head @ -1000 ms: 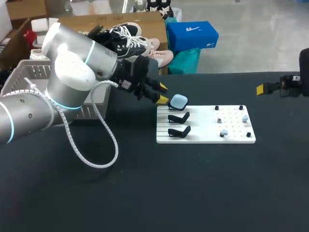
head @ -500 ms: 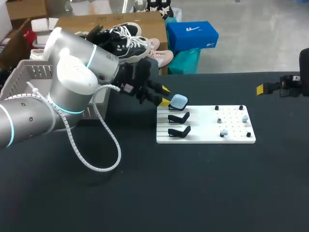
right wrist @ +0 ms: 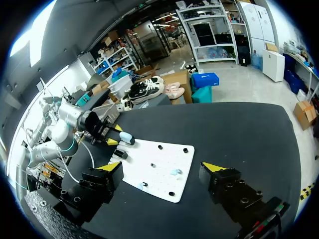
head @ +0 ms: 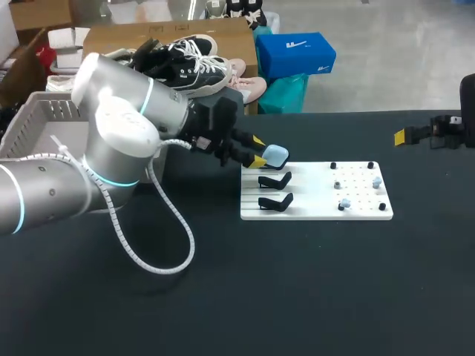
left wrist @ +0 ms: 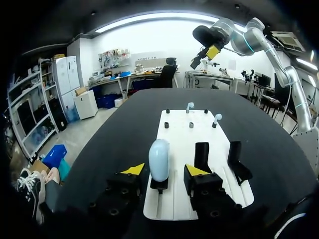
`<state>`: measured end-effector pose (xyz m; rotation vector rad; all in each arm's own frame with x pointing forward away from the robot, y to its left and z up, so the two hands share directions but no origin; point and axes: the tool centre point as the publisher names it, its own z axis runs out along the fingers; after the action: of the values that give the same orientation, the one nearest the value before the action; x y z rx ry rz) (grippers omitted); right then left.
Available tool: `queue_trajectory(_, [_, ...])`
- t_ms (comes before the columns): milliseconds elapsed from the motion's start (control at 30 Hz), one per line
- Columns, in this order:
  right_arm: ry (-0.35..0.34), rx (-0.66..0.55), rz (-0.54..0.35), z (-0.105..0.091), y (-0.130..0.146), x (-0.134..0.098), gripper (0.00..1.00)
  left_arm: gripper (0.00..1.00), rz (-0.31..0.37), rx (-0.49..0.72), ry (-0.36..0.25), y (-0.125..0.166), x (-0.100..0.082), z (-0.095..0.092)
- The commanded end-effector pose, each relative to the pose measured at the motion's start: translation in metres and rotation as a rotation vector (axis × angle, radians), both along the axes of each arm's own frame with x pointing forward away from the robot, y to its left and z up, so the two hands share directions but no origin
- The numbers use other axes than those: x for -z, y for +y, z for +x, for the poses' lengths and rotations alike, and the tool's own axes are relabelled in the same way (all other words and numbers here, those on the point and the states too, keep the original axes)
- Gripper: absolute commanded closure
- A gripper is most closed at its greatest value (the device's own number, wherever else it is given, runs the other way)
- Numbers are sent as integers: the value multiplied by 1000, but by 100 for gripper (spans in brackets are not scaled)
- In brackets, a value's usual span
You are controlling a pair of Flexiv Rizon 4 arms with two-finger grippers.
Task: Pick up each earbud case from the left stands, insert the matching earbuds, close the lid, and place the case in the box.
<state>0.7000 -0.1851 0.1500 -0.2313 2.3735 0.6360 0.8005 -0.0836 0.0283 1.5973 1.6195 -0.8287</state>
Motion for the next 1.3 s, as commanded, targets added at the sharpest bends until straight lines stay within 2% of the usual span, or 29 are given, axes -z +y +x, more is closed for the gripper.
queue_trajectory(33, [0,0,0,0,0,0,0,51,-3,-7,-1,-3,3,5])
queue_trajectory(367, [0,0,0,0,0,0,0,53,-14,21,22,-6,1,4])
queue_trajectory(1300, [0,0,0,0,0,0,0,57,-17,27,26,-12,6,7])
